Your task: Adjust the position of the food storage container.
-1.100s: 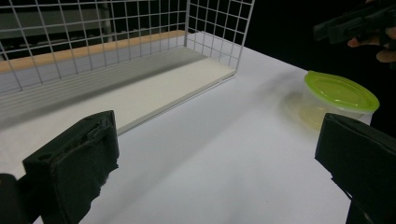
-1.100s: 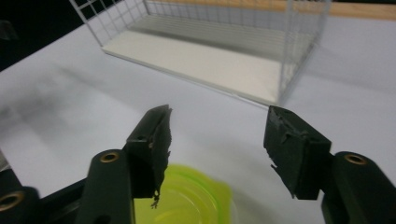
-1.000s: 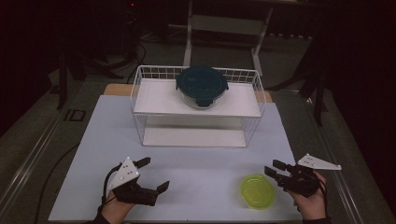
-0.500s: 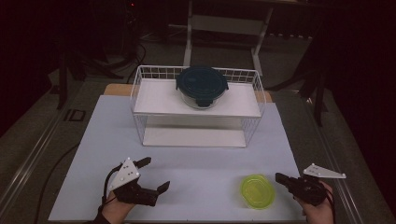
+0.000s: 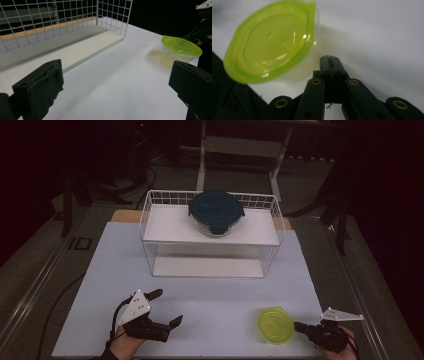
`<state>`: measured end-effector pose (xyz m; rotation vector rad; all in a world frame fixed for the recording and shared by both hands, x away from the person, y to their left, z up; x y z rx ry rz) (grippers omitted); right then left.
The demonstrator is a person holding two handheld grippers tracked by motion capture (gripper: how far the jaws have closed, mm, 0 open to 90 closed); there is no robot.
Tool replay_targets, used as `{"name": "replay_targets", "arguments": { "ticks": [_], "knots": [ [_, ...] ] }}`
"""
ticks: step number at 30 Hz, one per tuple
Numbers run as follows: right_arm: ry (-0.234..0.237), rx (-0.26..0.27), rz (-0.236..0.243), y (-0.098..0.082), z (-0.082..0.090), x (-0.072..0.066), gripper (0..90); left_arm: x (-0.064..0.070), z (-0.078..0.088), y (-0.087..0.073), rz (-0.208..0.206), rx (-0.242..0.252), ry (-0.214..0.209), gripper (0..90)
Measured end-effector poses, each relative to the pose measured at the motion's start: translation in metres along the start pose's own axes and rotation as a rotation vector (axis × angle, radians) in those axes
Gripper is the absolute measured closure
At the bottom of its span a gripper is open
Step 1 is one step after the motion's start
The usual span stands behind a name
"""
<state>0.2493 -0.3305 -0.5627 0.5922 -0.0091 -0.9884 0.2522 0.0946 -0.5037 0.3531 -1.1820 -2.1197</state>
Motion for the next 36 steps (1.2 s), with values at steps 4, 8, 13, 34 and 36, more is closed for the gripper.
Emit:
{"name": "replay_targets", "arguments": {
  "ticks": [4, 8, 13, 34, 36],
  "knots": [
    [0.031, -0.026, 0.001, -0.006, -0.007, -0.005, 90.0, -0.001, 0.001, 0.001, 0.002, 0.007, 0.007, 0.0],
    [0.048, -0.045, 0.005, -0.008, -0.015, -0.01, 90.0, -0.002, 0.003, 0.001, 0.003, 0.011, 0.015, 0.0],
    [0.063, -0.057, 0.015, -0.008, -0.019, -0.015, 90.0, -0.003, 0.003, 0.002, 0.003, 0.011, 0.015, 0.0],
    [0.135, -0.095, 0.083, 0.013, -0.039, -0.042, 90.0, -0.003, 0.002, 0.001, 0.003, 0.006, 0.015, 0.0],
    [0.141, -0.102, 0.097, 0.018, -0.043, -0.046, 90.0, -0.003, 0.003, 0.001, 0.004, 0.007, 0.015, 0.0]
  ]
}}
Point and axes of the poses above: each handheld gripper's, and its own axes: z roughly backward along the jaws, y roughly out of its top, x roughly to its right, the point moved 8 cm from there along -z, roughly forward along the jaws, and after that the axes turned 15 degrees about -x, right-handed, at the moved point
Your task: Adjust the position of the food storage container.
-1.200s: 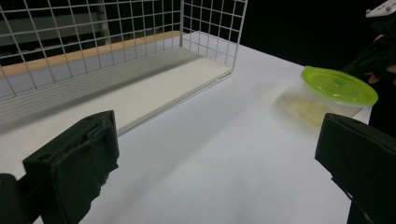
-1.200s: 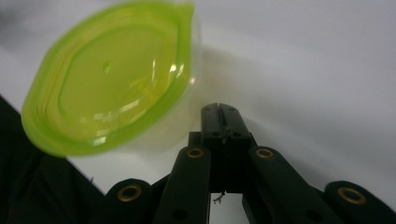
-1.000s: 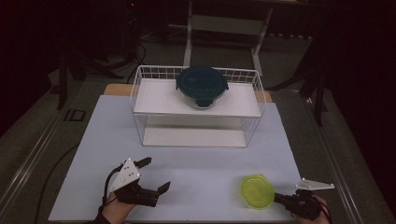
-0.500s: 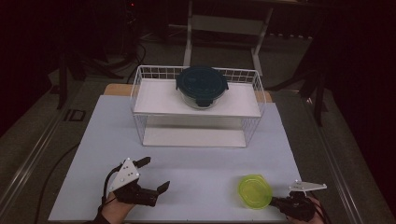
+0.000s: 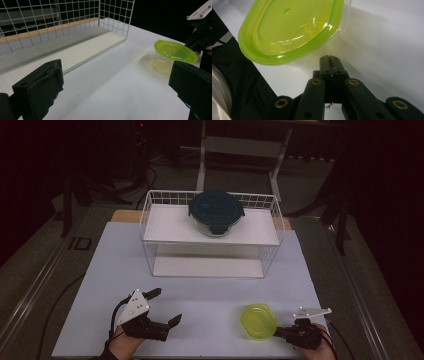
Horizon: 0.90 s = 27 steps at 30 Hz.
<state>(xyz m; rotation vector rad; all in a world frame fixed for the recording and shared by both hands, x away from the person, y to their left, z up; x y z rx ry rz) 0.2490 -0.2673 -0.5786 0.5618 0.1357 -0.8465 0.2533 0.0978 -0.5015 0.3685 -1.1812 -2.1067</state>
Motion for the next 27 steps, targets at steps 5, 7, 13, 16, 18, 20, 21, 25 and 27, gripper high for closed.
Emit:
{"name": "replay_targets", "arguments": {
  "ticks": [5, 7, 13, 16, 18, 20, 21, 25, 27],
  "knots": [
    [0.0, -0.015, 0.018, 0.005, -0.004, -0.004, 90.0, -0.001, 0.0, 0.0, 0.0, -0.001, 0.004, 0.0],
    [0.0, -0.018, 0.018, 0.003, -0.004, -0.004, 90.0, -0.001, 0.001, 0.0, 0.001, 0.0, 0.003, 0.0],
    [0.008, -0.018, 0.019, -0.002, -0.002, -0.007, 90.0, 0.0, 0.0, 0.0, -0.001, -0.002, 0.004, 0.0],
    [0.014, -0.023, 0.031, -0.002, -0.004, -0.01, 90.0, -0.001, 0.0, 0.0, -0.001, -0.001, 0.007, 0.0],
    [0.015, -0.028, 0.038, 0.0, -0.005, -0.012, 90.0, -0.001, 0.001, 0.0, -0.001, -0.001, 0.009, 0.0],
    [0.015, -0.03, 0.043, 0.002, -0.007, -0.014, 90.0, -0.002, 0.001, 0.0, 0.0, 0.002, 0.011, 0.0],
    [0.015, -0.03, 0.043, 0.002, -0.007, -0.014, 90.0, -0.002, 0.001, 0.0, 0.0, 0.002, 0.011, 0.0],
    [0.028, -0.047, 0.067, 0.01, -0.015, -0.021, 90.0, -0.003, 0.001, 0.0, 0.001, 0.002, 0.014, 0.0],
    [0.033, -0.052, 0.077, 0.015, -0.018, -0.024, 90.0, -0.003, 0.001, 0.0, 0.002, 0.002, 0.015, 0.0]
  ]
}}
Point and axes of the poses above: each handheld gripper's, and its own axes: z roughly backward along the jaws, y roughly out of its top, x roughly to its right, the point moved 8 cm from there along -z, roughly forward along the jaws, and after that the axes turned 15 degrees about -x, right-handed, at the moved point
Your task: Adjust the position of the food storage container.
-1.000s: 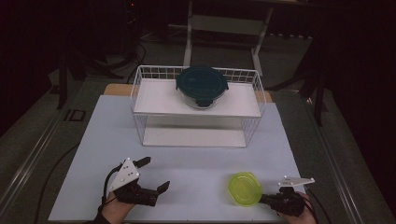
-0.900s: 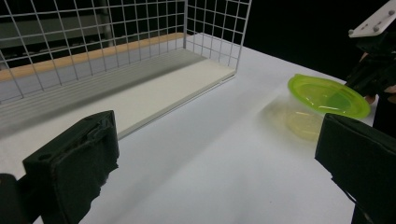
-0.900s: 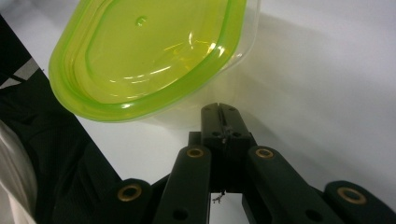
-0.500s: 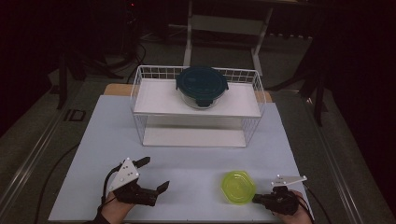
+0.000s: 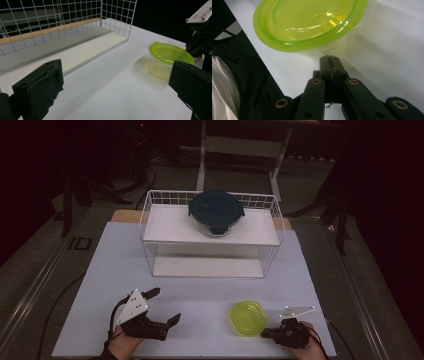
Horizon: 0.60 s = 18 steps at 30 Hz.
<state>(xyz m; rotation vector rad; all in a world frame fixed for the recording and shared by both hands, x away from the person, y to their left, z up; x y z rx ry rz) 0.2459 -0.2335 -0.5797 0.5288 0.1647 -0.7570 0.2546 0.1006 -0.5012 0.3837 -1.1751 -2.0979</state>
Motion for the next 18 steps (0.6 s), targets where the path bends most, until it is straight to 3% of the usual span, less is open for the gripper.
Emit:
{"name": "replay_targets", "arguments": {
  "ticks": [13, 16, 18],
  "knots": [
    [0.017, -0.021, 0.062, 0.039, -0.022, -0.02, 90.0, -0.003, 0.002, 0.001, -0.005, 0.019, 0.01, 0.0],
    [0.014, -0.021, 0.066, 0.041, -0.023, -0.02, 90.0, -0.003, 0.003, 0.001, -0.006, 0.021, 0.009, 0.0],
    [0.023, -0.023, 0.065, 0.052, -0.028, -0.022, 90.0, -0.003, 0.003, 0.0, -0.007, 0.021, 0.01, 0.0]
  ]
}}
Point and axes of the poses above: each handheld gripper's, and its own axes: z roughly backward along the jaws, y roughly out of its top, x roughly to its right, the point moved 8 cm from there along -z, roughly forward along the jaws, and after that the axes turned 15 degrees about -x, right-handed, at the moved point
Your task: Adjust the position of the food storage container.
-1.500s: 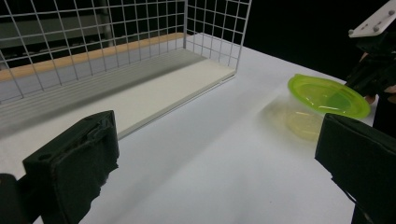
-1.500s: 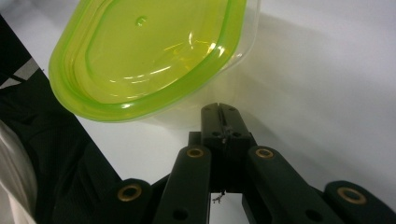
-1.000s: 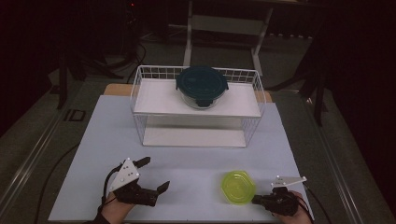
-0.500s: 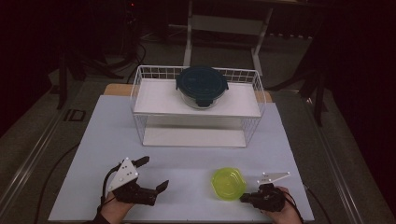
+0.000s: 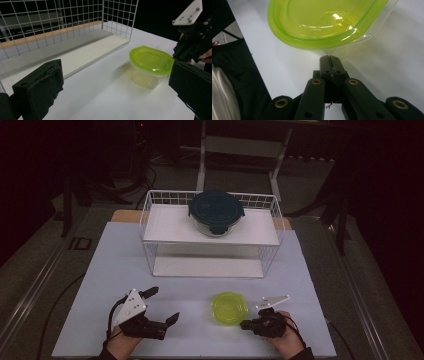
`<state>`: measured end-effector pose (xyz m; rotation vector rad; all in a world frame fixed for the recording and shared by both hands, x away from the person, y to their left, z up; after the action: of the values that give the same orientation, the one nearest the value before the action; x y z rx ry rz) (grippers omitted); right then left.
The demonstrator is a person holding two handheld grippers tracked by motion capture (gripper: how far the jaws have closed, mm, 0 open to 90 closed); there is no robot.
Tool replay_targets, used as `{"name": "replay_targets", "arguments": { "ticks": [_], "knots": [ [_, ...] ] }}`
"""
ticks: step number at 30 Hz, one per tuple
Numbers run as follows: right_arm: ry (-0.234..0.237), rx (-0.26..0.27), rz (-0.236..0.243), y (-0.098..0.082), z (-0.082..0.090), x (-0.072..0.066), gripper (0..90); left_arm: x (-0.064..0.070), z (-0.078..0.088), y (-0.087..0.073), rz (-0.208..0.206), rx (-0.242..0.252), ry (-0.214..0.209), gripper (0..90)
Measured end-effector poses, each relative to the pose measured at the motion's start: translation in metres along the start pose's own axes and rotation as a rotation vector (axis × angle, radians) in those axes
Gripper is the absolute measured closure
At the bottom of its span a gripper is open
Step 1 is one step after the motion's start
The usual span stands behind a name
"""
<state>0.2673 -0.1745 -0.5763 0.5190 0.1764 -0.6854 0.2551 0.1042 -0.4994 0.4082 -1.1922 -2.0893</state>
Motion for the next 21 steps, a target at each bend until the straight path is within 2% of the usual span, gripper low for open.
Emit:
{"name": "replay_targets", "arguments": {
  "ticks": [4, 12, 17, 18, 21],
  "knots": [
    [0.009, 0.002, 0.009, 0.009, -0.005, -0.002, 90.0, 0.0, 0.001, 0.001, 0.003, 0.004, -0.001, 0.0],
    [-0.012, -0.017, 0.015, 0.015, -0.01, 0.001, 90.0, -0.001, 0.001, 0.0, 0.002, 0.001, 0.001, 0.0],
    [-0.041, -0.014, -0.014, 0.013, -0.009, 0.011, 90.0, -0.001, 0.001, 0.0, 0.004, 0.002, -0.001, 0.0],
    [-0.034, 0.001, -0.04, 0.014, -0.007, 0.016, 90.0, -0.001, 0.001, 0.0, 0.0, 0.001, 0.001, 0.0],
    [-0.046, 0.012, -0.043, 0.017, -0.005, 0.019, 90.0, -0.001, 0.001, 0.0, 0.0, 0.001, 0.001, 0.0]
  ]
}}
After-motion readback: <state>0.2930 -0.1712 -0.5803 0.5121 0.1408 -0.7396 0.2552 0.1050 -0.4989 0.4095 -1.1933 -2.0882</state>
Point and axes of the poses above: each handheld gripper's, and its own axes: z roughly backward along the jaws, y roughly out of its top, x roughly to its right, the point moved 8 cm from there along -z, roughly forward along the jaws, and after that the axes turned 15 degrees about -x, right-handed, at the moved point
